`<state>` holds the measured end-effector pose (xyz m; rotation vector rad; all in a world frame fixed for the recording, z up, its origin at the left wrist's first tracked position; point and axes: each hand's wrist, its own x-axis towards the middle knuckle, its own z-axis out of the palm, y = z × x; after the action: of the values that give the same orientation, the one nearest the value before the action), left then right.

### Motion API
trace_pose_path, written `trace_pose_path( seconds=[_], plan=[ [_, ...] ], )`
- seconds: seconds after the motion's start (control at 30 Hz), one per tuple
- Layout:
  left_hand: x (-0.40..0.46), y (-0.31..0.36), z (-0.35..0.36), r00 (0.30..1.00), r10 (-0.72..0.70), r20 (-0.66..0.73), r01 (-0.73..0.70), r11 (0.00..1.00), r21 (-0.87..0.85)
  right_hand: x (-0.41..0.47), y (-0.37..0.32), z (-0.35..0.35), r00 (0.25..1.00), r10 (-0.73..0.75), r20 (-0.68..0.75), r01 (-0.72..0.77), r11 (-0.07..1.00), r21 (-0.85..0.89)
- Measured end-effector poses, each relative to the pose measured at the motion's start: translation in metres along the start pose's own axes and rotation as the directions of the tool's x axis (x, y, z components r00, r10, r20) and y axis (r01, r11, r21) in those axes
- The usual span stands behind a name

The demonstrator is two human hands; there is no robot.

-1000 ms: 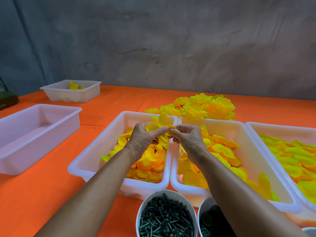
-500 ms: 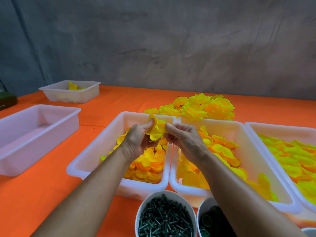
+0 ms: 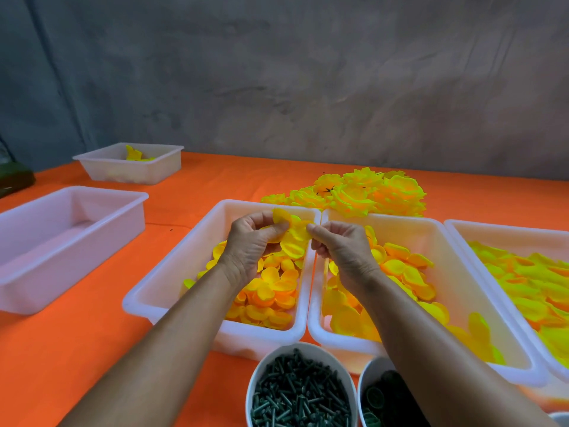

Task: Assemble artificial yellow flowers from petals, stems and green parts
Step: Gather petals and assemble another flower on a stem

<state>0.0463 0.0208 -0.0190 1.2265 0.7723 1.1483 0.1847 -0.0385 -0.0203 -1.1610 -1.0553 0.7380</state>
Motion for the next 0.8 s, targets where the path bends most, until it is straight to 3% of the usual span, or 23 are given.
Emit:
trace_pose_path(
  seconds=[0.17, 0.3, 0.43, 0.53, 0.7, 0.8],
  plan=[
    [-0.002, -0.002, 0.001, 0.999, 0.031, 0.020, -0.032, 0.996, 0.082, 0.002, 0.002, 0.003, 0.993, -0.094, -0.078, 0.087, 0.993, -0.084],
    [0.000, 0.000, 0.000, 0.998, 0.069, -0.006, -0.069, 0.997, -0.023, -0.002, 0.001, 0.003, 0.996, -0.066, 0.057, 0.075, 0.983, -0.166],
    [0.000, 0.002, 0.000, 0.997, 0.073, 0.031, -0.068, 0.990, -0.127, -0.003, -0.001, 0.003, 0.995, -0.063, 0.082, 0.073, 0.989, -0.127],
    [0.001, 0.002, 0.000, 0.999, 0.010, 0.031, -0.006, 0.994, -0.112, -0.005, -0.005, 0.003, 0.989, -0.043, 0.139, 0.056, 0.994, -0.090],
    [0.000, 0.003, 0.000, 0.964, -0.235, 0.127, 0.227, 0.971, 0.075, -0.006, -0.007, 0.002, 0.985, 0.005, 0.175, -0.007, 1.000, 0.011],
    [-0.001, -0.001, 0.000, 0.967, -0.217, 0.131, 0.199, 0.971, 0.136, -0.006, -0.008, 0.002, 0.987, 0.019, 0.160, -0.024, 0.999, 0.025]
  ],
)
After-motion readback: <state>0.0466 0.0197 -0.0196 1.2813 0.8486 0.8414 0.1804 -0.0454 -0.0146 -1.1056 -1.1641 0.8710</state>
